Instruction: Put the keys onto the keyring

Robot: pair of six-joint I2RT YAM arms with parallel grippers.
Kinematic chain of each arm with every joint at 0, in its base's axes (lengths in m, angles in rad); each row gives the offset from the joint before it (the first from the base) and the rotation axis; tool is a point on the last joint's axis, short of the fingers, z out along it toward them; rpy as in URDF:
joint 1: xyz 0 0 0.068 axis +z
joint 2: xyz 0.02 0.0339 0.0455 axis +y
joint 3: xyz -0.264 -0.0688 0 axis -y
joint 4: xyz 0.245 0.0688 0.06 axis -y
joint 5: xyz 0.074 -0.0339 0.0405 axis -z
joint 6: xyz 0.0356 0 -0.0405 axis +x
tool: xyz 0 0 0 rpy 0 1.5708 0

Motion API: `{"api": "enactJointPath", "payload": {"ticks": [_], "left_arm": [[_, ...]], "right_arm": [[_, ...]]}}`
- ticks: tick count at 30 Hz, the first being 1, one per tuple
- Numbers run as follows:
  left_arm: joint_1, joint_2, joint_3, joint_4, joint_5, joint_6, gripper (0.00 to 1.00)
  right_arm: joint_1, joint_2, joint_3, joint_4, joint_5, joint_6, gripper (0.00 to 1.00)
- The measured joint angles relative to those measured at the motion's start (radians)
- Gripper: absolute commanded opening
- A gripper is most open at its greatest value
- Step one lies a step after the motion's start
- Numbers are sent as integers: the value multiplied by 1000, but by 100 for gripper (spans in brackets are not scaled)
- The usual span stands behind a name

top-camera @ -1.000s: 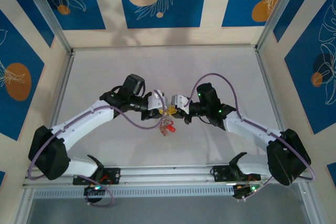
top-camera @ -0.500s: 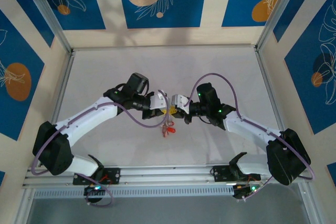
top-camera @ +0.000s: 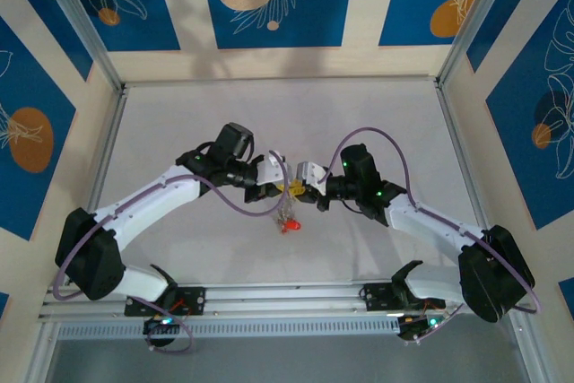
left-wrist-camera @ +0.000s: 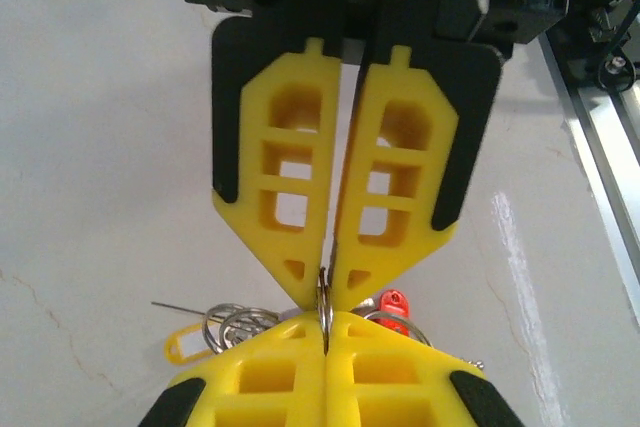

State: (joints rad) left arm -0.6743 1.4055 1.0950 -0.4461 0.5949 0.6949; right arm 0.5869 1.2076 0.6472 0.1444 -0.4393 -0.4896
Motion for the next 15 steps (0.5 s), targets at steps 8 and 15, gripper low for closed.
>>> {"api": "enactJointPath", "payload": {"ticks": [8,15], "left_arm": [[1,-18,-5,35,13,-32,0],[3,-27,-21,89,42,-60,0]], "right_arm": [[-3,-1,-6,13,-10,9,19],[-6,-1,-11,29,-14,26,19]]}}
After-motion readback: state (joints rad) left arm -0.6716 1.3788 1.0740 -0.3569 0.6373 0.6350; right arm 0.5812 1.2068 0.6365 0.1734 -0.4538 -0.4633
